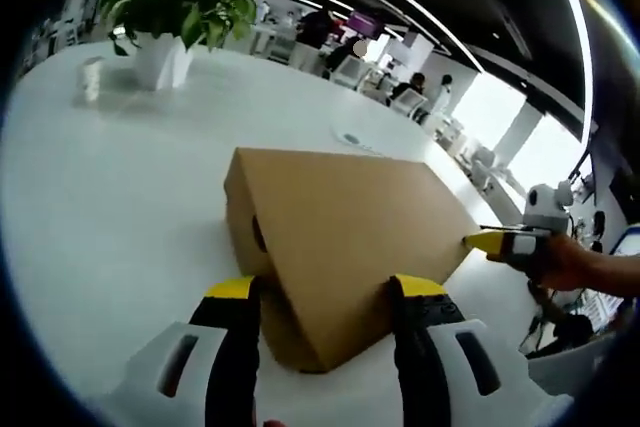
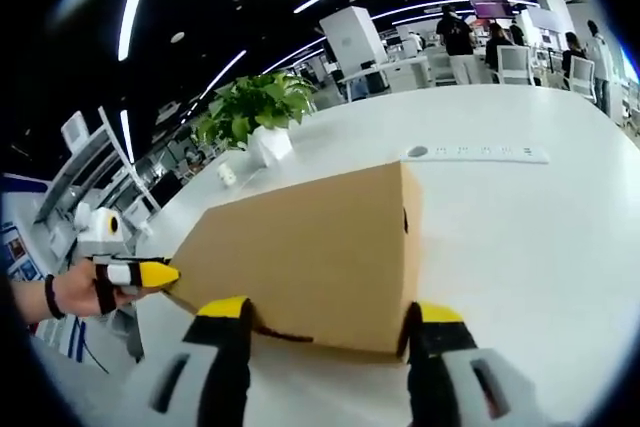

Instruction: Operate the shoe box by opening the lid, removing the specified soft item, and placing it in the target area until the item is outside and the box remains undamaged.

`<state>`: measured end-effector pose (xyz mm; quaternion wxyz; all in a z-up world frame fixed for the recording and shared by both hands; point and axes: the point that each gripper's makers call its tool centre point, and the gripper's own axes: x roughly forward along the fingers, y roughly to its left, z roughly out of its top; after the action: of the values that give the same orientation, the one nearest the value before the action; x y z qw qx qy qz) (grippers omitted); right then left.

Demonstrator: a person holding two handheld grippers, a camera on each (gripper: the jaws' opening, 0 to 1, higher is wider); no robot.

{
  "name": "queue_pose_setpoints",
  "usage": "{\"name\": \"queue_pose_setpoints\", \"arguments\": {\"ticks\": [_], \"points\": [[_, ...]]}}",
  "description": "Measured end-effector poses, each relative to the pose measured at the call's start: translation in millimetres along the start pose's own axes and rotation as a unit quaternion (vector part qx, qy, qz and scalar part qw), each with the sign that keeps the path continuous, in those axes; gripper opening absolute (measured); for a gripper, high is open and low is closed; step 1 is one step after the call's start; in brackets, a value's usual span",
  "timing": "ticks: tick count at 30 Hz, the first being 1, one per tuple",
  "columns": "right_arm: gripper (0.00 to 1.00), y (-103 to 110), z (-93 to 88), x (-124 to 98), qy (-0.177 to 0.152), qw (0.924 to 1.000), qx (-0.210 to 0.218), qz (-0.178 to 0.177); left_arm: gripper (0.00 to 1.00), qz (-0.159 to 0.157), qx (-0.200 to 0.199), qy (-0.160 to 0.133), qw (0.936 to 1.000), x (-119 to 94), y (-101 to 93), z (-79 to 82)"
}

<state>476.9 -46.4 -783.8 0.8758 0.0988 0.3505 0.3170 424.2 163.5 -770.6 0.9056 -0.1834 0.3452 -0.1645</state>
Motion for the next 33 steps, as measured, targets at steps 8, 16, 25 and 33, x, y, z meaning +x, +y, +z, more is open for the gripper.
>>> {"name": "queue_pose_setpoints", "arguments": {"ticks": [8, 16, 25, 33], "points": [[0.62, 13.7, -9.8, -5.2, 0.012, 0.9999, -0.004, 0.005, 0.53, 0.003, 0.0, 0.005, 1.0, -14.1, 1.2, -9.6], [0.62, 26.4, -21.8, -9.6, 0.016, 0.9998, -0.004, 0.005, 0.52, 0.003, 0.0, 0.005, 1.0, -30.1, 3.6, -20.7], [0.62, 40.5, -34.6, -17.7, 0.021, 0.9998, -0.001, 0.002, 0.52, 0.001, 0.002, 0.008, 1.0, -44.3, 5.7, -31.2], [0.62, 48.8, -44.5, -25.3, 0.022, 0.9997, -0.001, 0.002, 0.52, 0.0, 0.004, 0.012, 0.9999, -55.1, 4.6, -40.0]]}}
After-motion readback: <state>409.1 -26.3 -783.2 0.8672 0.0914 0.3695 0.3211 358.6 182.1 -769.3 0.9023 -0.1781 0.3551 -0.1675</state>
